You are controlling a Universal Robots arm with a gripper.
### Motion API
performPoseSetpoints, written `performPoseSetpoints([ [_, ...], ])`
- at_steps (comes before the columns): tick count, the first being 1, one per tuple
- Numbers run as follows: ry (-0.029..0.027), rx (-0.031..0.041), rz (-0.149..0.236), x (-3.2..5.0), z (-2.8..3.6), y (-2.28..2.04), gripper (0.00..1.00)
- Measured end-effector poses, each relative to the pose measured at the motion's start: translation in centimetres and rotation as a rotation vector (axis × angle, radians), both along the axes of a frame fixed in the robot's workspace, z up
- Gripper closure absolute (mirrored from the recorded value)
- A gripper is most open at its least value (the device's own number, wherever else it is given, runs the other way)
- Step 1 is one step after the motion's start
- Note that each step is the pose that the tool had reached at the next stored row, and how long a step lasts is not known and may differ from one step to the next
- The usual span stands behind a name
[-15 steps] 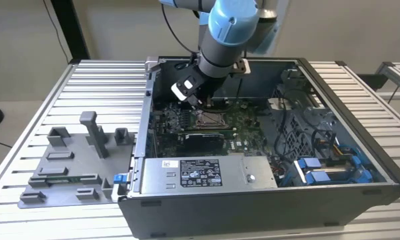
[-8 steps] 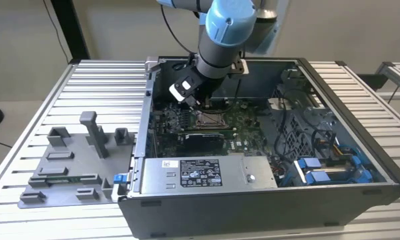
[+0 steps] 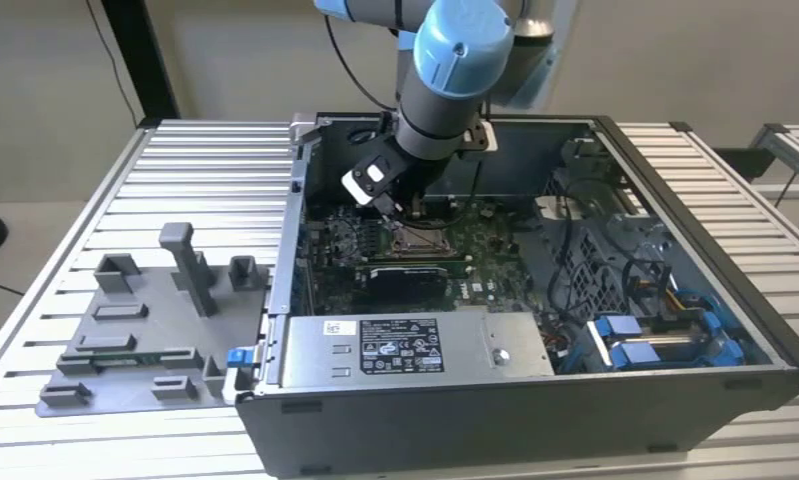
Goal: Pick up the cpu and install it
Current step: 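Install the second cpu locking lever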
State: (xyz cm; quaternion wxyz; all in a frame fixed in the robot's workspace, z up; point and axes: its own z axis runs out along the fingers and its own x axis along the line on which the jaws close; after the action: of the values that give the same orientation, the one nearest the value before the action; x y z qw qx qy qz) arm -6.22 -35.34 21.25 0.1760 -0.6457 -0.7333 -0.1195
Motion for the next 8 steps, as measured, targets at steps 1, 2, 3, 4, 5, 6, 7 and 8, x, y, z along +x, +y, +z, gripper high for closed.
performPoseSetpoints([
  [1,0.0000,-0.0006,0.000,0.11,-0.03,0.00,1.00],
  [2,0.0003,-0.0009,0.000,0.19,-0.04,-0.01,1.00],
  [3,0.0005,-0.0011,0.000,0.23,-0.06,-0.03,1.00],
  [4,0.0003,-0.0009,0.000,0.24,-0.09,-0.03,1.00],
  [5,0.0003,-0.0009,0.000,0.25,-0.14,-0.02,1.00],
  [6,0.0005,-0.0012,0.000,0.25,-0.17,-0.06,1.00],
  [7,0.0005,-0.0012,0.000,0.26,-0.20,-0.13,1.00],
  [8,0.0004,-0.0010,0.000,0.26,-0.23,-0.23,1.00],
])
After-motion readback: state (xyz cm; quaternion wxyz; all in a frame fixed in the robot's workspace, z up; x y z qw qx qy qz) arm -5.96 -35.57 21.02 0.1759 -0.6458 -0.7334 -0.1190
